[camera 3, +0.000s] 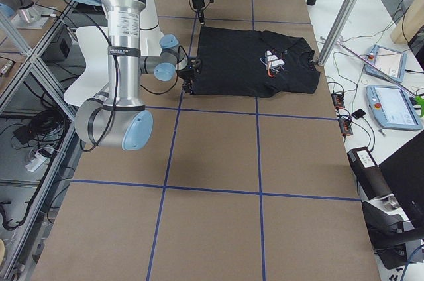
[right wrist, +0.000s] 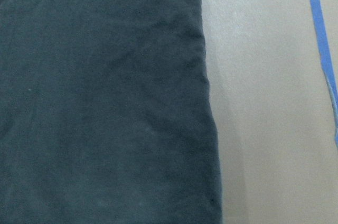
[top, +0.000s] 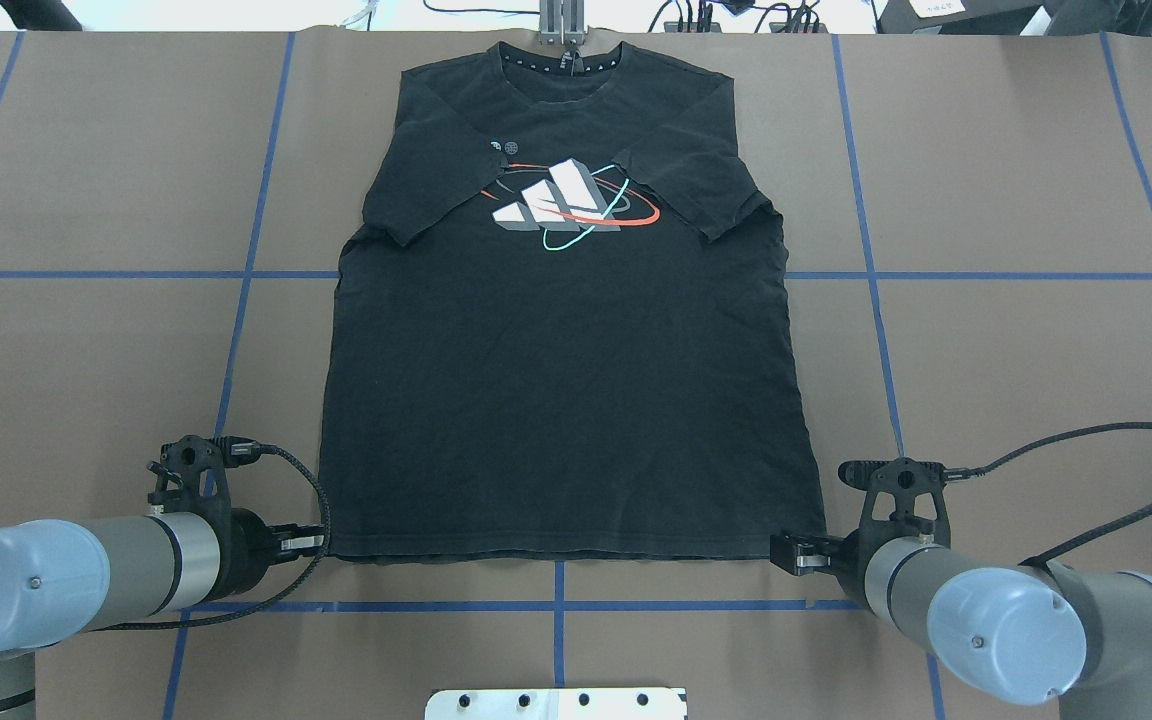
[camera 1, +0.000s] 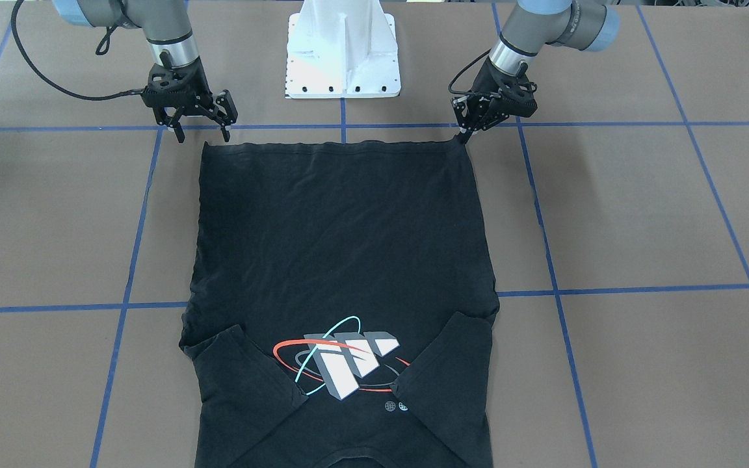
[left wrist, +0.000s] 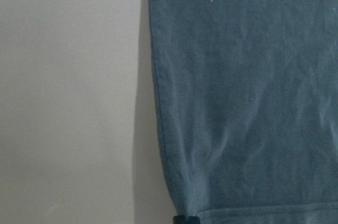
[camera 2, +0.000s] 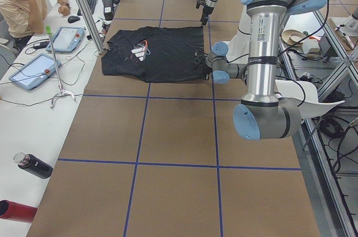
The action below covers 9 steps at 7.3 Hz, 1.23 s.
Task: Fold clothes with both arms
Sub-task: 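Grasp the hem corners with both grippers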
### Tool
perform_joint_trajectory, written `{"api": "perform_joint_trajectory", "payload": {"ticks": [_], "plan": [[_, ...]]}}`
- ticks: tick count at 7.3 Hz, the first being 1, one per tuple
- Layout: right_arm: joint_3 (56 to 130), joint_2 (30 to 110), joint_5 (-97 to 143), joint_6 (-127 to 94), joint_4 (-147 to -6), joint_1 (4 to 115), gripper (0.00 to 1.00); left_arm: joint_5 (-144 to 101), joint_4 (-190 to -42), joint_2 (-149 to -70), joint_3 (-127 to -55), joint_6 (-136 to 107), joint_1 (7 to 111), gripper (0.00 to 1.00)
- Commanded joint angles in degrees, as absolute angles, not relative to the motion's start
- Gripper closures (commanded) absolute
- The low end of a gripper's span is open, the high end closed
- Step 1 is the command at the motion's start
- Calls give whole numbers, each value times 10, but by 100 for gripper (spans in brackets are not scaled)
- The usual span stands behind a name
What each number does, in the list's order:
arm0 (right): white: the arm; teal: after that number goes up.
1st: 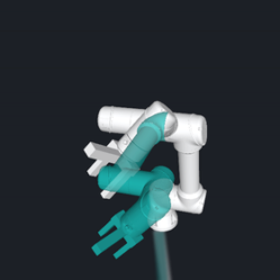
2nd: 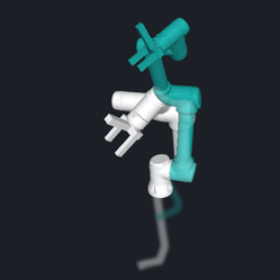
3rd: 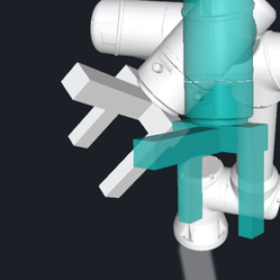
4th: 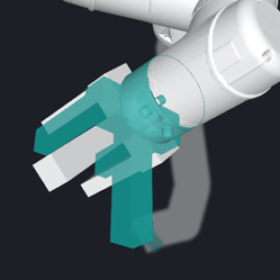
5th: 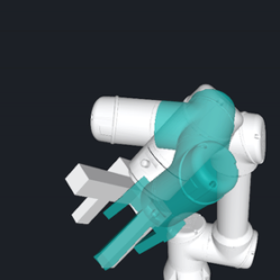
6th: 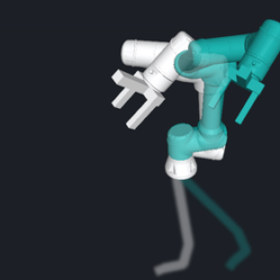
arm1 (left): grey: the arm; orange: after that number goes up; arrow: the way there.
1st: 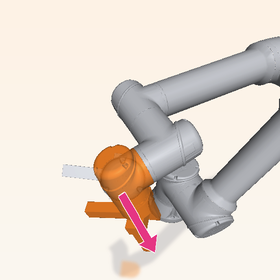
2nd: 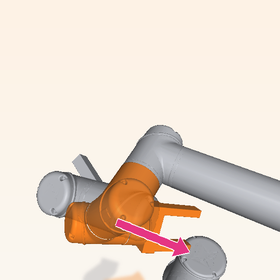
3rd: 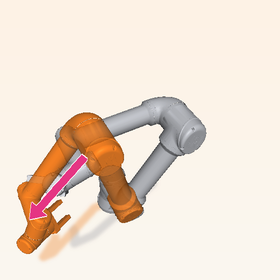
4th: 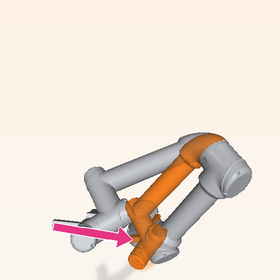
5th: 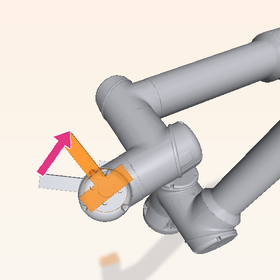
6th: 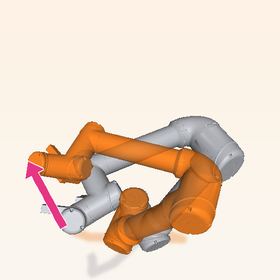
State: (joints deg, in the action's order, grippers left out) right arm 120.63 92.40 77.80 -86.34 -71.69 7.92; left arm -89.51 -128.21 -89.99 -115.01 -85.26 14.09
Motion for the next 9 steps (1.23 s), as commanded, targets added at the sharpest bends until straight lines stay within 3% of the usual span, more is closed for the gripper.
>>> {"api": "perform_joint_trajectory", "payload": {"ticks": [1, 2, 6, 9], "plan": [[1202, 926, 764, -882, -716, 61, 39, -895, -1281, -899, -1150, -852, 141, 100], [1202, 923, 765, -881, -717, 61, 52, -891, -1281, -897, -1150, -852, 141, 100], [1199, 924, 765, -878, -722, 61, 56, -887, -1281, -894, -1150, -852, 142, 100], [1199, 926, 765, -874, -723, 62, 78, -887, -1281, -894, -1150, -852, 142, 100]]}}
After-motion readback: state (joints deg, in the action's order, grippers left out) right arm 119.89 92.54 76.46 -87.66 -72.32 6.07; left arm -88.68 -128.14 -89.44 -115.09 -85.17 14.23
